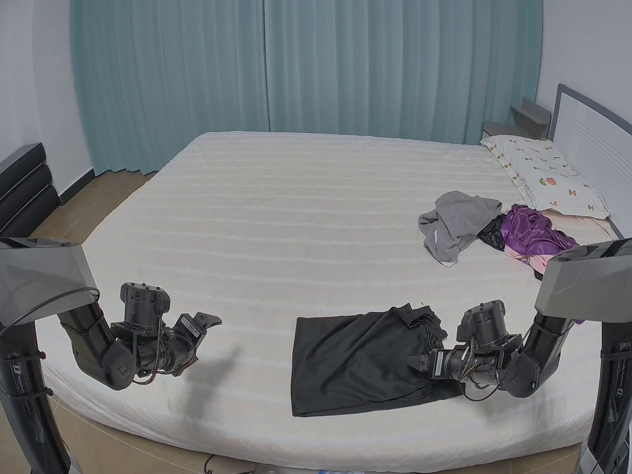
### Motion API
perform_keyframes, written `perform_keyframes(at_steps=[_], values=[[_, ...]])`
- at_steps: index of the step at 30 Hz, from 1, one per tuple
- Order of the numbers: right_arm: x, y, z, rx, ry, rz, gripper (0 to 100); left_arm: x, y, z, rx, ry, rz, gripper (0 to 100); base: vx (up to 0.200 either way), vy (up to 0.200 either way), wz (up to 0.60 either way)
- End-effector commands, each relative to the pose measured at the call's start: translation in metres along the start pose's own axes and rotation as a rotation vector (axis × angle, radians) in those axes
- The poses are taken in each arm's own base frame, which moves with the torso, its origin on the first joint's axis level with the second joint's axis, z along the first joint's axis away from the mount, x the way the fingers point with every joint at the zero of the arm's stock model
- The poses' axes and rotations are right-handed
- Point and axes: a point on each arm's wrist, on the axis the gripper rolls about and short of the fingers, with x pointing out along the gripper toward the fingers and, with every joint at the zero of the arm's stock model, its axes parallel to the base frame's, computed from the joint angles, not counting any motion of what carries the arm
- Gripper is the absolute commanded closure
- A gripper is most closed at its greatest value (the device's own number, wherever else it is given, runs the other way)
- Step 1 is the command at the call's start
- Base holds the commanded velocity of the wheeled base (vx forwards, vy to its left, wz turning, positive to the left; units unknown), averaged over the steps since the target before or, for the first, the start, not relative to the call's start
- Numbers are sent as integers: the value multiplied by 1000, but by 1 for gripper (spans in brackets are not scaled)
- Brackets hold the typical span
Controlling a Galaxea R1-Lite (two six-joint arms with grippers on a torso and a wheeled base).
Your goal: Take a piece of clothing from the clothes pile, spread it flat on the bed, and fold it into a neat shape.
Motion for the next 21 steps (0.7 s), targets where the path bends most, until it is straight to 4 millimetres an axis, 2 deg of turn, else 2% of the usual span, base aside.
perform_keyframes(at_steps=[1,4,7,10,15,18,21], values=[[0,-3,6,-30,-1,-38,0,1,0,0,0,0,0,0,0,0,0],[-6,-20,0,-47,20,-105,0,1,0,0,0,0,0,0,0,0,0],[-15,-28,-1,-34,19,-123,0,1,0,0,0,0,0,0,0,0,0],[-45,-42,-15,-23,47,-160,0,1,1,-1,16,2,4,0,0,0,0],[-78,-59,-23,-9,12,-174,0,1,1,0,17,1,2,0,0,0,0],[-87,-63,-25,2,-23,-142,0,1,1,0,17,1,2,0,0,0,0],[-85,-60,-20,0,-74,-90,0,1,1,-1,16,2,4,0,0,0,0]])
